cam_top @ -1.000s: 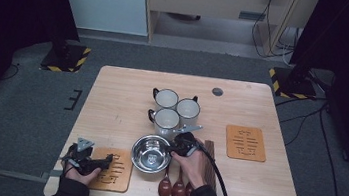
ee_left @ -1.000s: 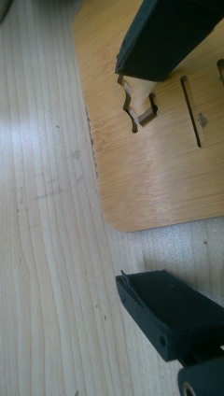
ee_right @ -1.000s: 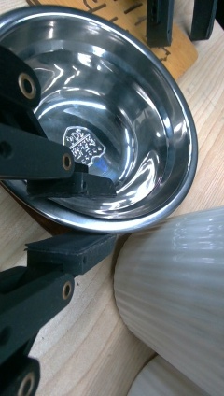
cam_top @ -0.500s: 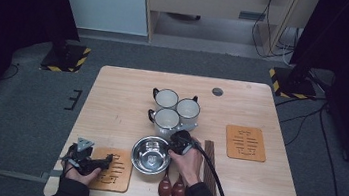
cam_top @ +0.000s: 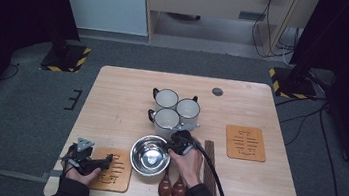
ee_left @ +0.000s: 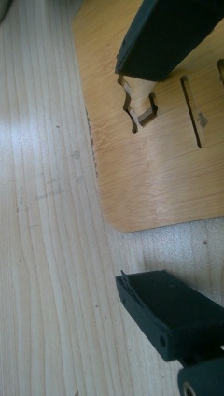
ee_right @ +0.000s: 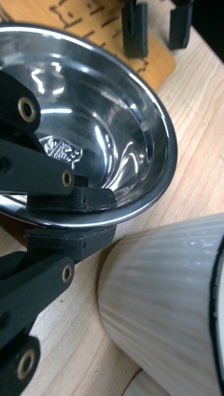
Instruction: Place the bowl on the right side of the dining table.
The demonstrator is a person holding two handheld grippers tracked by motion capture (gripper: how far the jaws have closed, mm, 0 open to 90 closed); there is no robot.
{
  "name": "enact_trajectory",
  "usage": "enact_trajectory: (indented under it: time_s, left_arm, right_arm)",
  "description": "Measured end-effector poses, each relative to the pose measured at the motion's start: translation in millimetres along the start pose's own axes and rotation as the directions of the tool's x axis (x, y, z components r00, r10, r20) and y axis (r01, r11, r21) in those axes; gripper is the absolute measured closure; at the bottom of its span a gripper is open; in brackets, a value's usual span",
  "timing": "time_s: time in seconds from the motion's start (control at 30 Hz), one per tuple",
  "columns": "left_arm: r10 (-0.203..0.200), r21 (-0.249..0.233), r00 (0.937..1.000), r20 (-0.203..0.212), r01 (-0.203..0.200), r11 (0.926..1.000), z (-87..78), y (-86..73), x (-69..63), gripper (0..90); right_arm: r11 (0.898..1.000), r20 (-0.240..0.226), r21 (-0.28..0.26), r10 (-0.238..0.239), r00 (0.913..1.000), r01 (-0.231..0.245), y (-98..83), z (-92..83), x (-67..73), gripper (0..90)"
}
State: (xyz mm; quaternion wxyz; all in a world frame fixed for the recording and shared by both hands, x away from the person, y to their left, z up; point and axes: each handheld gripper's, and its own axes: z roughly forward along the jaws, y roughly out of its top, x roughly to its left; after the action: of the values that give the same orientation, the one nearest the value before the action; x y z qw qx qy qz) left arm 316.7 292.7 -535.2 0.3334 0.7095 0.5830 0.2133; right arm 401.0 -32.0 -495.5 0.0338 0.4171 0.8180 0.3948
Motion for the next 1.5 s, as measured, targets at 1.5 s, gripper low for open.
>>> enact_trajectory:
  time_s: [1.5]
  left_arm:
    - [0.0,0.0,1.0,0.0,0.0,1.0,0.0,0.0,0.0,1.0]
  right_arm:
    - [0.991,-0.08,-0.129,0.023,0.9965,-0.033,0.4,-62.5,-10.0,84.3]
